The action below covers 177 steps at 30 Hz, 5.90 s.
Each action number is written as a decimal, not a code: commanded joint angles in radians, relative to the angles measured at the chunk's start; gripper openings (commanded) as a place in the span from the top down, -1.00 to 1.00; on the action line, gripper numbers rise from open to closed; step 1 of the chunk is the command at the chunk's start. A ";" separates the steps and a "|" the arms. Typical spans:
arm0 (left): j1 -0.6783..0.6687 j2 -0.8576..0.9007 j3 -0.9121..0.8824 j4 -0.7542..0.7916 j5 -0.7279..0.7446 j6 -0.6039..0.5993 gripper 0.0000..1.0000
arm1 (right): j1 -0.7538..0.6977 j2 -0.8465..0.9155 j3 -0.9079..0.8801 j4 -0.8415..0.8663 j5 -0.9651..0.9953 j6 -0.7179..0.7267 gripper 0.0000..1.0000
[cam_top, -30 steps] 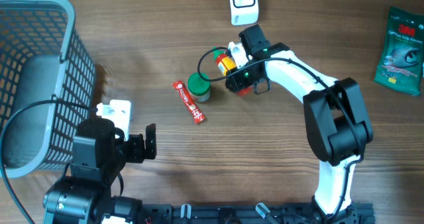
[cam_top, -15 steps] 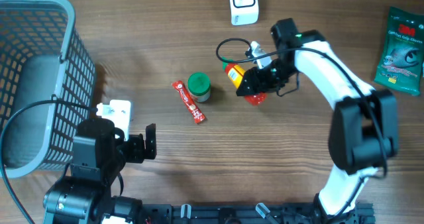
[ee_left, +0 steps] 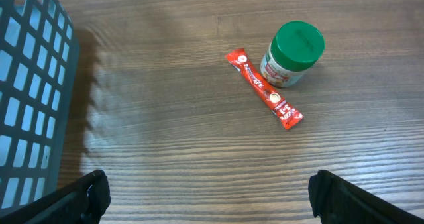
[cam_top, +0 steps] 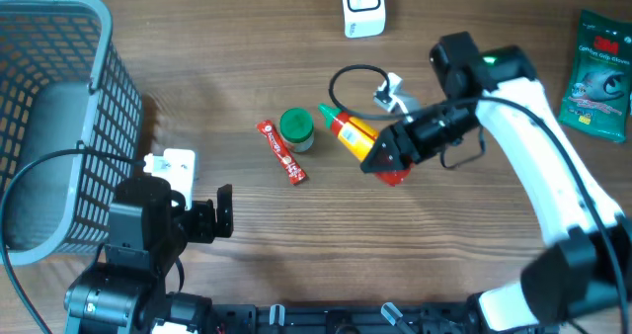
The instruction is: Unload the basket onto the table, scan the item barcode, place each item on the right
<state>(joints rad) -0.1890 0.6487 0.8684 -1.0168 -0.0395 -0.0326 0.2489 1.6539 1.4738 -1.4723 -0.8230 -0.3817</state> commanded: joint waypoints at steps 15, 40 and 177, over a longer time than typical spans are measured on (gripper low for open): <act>-0.005 -0.005 -0.006 0.003 0.005 -0.010 -1.00 | 0.004 -0.509 -0.373 0.201 -0.192 0.023 0.06; -0.005 -0.005 -0.006 0.003 0.005 -0.010 -1.00 | 0.004 -0.506 -0.429 0.753 0.311 0.410 0.11; -0.005 -0.005 -0.006 0.003 0.005 -0.009 -1.00 | -1.034 0.378 -0.039 1.072 0.678 0.396 -0.99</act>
<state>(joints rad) -0.1890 0.6487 0.8684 -1.0168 -0.0395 -0.0326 -0.7910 2.1235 1.4265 -0.3920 -0.0441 -0.0429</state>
